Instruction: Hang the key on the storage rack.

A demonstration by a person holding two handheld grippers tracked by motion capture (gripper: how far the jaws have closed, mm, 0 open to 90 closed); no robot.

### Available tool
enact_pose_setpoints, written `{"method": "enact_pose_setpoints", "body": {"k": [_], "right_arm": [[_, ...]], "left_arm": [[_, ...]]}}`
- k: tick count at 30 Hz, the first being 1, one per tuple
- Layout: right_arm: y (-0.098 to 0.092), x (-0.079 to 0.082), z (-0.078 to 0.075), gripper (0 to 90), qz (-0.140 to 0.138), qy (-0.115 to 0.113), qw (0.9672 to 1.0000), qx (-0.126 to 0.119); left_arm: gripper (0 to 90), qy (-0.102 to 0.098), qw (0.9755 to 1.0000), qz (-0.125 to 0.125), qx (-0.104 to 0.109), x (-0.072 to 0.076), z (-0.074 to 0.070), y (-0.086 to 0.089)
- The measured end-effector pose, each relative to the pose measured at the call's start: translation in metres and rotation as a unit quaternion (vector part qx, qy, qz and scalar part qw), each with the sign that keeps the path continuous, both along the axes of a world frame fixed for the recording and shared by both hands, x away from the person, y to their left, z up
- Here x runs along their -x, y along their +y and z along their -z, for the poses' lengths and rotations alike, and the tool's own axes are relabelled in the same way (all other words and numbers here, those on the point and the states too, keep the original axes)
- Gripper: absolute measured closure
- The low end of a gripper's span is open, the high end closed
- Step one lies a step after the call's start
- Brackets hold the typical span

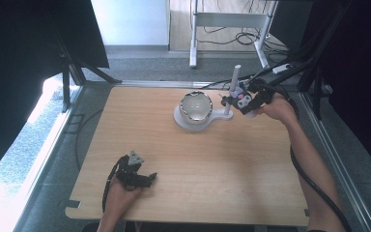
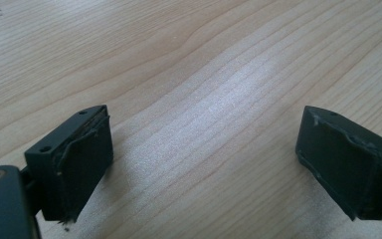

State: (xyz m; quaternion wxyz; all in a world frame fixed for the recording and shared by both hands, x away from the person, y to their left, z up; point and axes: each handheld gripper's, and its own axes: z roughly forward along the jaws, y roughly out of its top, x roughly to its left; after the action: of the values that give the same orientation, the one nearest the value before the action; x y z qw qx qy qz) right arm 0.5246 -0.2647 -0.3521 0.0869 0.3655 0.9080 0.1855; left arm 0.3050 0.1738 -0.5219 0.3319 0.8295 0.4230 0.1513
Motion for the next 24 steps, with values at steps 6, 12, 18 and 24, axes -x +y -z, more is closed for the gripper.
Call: {"method": "enact_pose_setpoints", "body": {"k": [6, 12, 18, 24], "right_arm": [[-0.009, -0.003, 0.01, 43.6, 0.021, -0.008, 0.9997, 0.002], [-0.007, -0.007, 0.024, 42.5, 0.019, -0.023, 0.9995, -0.004], [0.002, -0.011, 0.037, 39.9, 0.019, -0.03, 0.9994, -0.004], [0.008, -0.012, 0.046, 25.5, 0.017, -0.044, 0.9989, 0.004]], "left_arm": [[7.8, 0.0, 1.0, 0.0, 0.001, 0.0, 0.0, 0.0], [7.8, 0.0, 1.0, 0.0, 0.0, 0.0, 0.0, 0.0], [7.8, 0.0, 1.0, 0.0, 0.0, 0.0, 0.0, 0.0], [7.8, 0.0, 1.0, 0.0, 0.0, 0.0, 0.0, 0.0]]}}
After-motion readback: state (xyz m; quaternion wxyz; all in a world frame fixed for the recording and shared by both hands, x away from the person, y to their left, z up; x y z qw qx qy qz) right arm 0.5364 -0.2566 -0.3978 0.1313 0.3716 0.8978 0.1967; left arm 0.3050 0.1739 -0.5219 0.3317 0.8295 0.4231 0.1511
